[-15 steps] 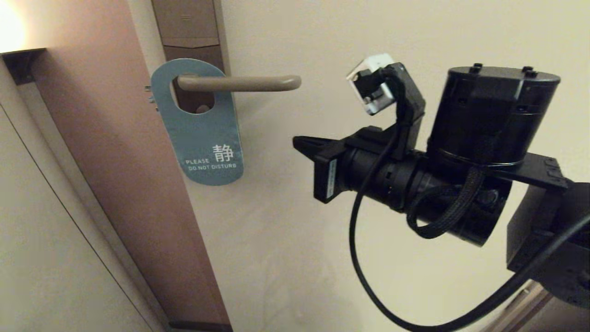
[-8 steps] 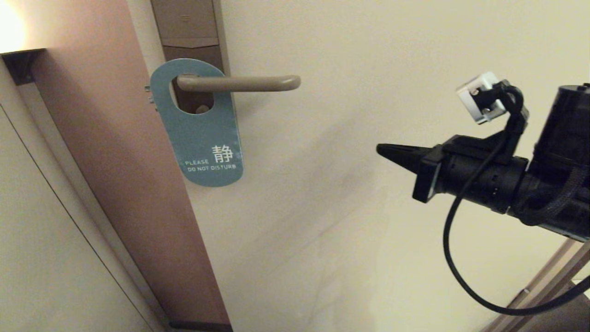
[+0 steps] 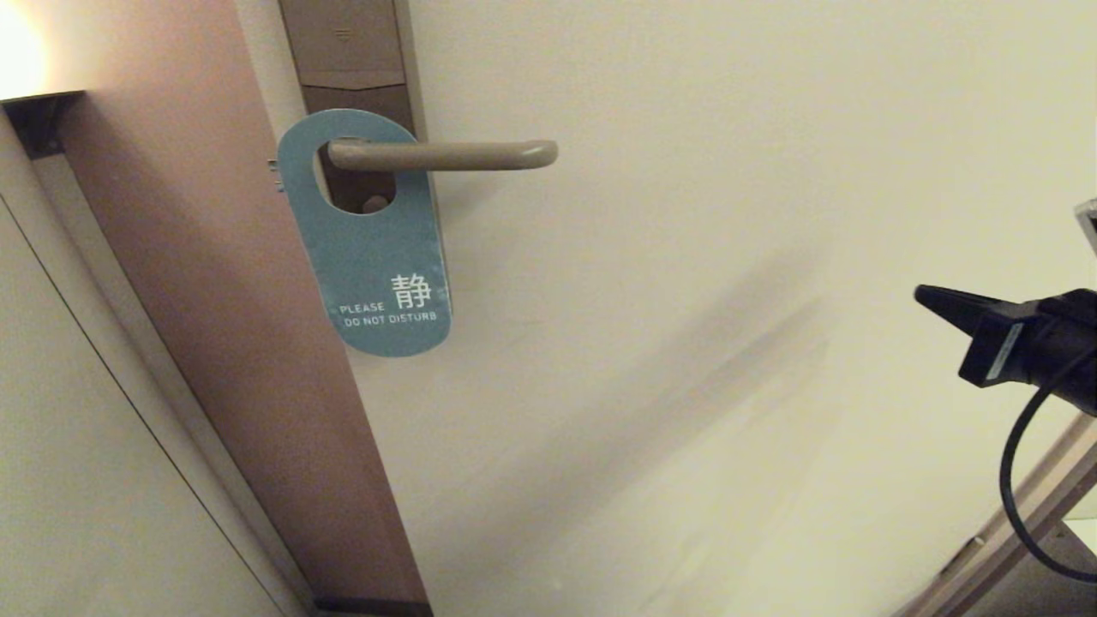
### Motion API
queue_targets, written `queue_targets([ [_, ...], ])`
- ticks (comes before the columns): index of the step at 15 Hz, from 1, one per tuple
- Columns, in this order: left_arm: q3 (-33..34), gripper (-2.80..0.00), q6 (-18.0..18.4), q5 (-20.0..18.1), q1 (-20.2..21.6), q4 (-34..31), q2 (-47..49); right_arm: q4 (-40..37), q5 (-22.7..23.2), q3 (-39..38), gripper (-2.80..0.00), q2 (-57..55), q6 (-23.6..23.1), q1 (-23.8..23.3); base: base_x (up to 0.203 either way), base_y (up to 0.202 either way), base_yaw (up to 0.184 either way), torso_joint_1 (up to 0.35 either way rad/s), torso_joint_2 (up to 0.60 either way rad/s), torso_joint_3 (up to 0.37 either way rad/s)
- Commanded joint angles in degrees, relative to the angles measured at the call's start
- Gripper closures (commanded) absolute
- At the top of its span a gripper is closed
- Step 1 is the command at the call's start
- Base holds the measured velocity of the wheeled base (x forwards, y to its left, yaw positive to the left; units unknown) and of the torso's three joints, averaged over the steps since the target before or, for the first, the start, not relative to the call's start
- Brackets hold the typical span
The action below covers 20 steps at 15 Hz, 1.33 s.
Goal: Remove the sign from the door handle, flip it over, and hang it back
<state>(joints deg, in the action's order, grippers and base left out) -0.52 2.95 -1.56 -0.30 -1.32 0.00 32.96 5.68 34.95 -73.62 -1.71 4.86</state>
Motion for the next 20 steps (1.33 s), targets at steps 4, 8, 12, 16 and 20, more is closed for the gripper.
queue_targets([
  [4,0.0,0.00,0.0,0.0,0.0,0.0,0.0,0.0,-4.2,-7.2,0.00,8.4,0.0,-2.5,0.000,0.000,0.000,0.000,0.00,0.000],
  [8,0.0,0.00,0.0,0.0,0.0,0.0,0.0,0.0,-8.1,-13.5,0.00,13.1,-0.1,-5.1,0.000,0.000,0.000,0.000,0.00,0.000],
  [12,0.0,0.00,0.0,0.0,0.0,0.0,0.0,0.2,-7.8,-20.3,0.00,18.9,-0.1,-7.1,0.000,0.000,0.000,0.000,0.00,0.000],
  [16,0.0,0.00,0.0,0.0,0.0,0.0,0.0,0.4,-4.0,-28.0,-2.80,27.5,0.0,-7.0,0.000,0.000,0.000,0.000,0.00,0.000],
  [20,0.0,0.00,0.0,0.0,0.0,0.0,0.0,-0.1,-4.3,-34.7,-2.80,35.7,-0.1,-5.2,0.000,0.000,0.000,0.000,0.00,0.000],
])
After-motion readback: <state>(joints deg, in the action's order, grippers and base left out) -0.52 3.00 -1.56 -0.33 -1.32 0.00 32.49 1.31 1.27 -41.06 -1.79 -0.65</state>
